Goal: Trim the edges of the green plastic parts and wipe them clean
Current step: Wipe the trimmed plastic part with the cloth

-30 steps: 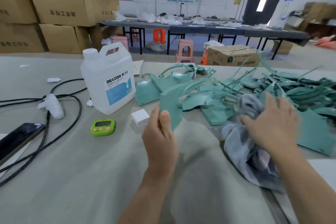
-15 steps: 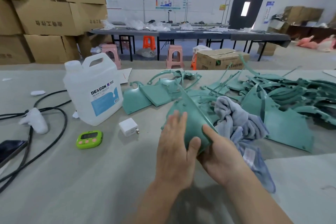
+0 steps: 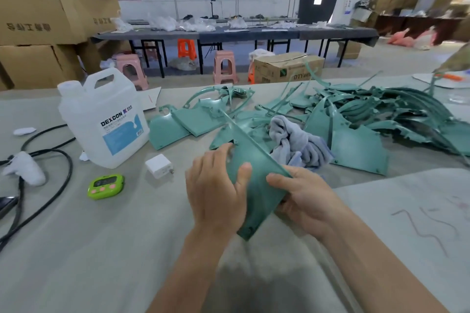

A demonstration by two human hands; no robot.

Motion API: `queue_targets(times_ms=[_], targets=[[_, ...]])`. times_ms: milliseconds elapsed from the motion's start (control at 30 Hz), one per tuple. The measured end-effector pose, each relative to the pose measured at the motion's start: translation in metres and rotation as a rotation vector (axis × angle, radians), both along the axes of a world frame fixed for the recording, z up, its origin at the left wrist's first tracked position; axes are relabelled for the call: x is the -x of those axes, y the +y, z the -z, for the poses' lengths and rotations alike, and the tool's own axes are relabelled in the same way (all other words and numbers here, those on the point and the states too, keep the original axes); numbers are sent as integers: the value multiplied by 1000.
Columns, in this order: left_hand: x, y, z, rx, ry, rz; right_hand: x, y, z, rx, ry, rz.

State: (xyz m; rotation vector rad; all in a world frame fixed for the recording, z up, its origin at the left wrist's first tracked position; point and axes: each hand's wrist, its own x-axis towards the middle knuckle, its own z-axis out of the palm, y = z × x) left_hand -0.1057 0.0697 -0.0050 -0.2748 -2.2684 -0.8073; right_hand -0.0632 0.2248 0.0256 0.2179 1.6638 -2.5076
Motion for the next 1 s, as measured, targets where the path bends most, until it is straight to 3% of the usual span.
queue_targets(times_ms=[67,200,300,400,567,700,867,1000], targets=[[1,-1,-8,-115,-56,27,-16,14,-2,-64,15,-6],[-7,9,-26,-475,-468,255,-53,41,-3,-136,65,51],[-34,23,-48,-748,-917,744,-83,61,-5,-76,76,213],[-65,47,-53,-526,-965,1079,-118,80,2,11,38,431],[-119,127,-36,-409,-950,1089,-205,106,23,389,-65,587],[-183,189,-10,-405,-1001,1169,-296,129,51,489,-11,658],[-266,257,32,-405,-1309,1180,-392,151,94,524,-165,963],[-324,299,62,-269,-1618,1267,-455,161,136,634,-258,1316]])
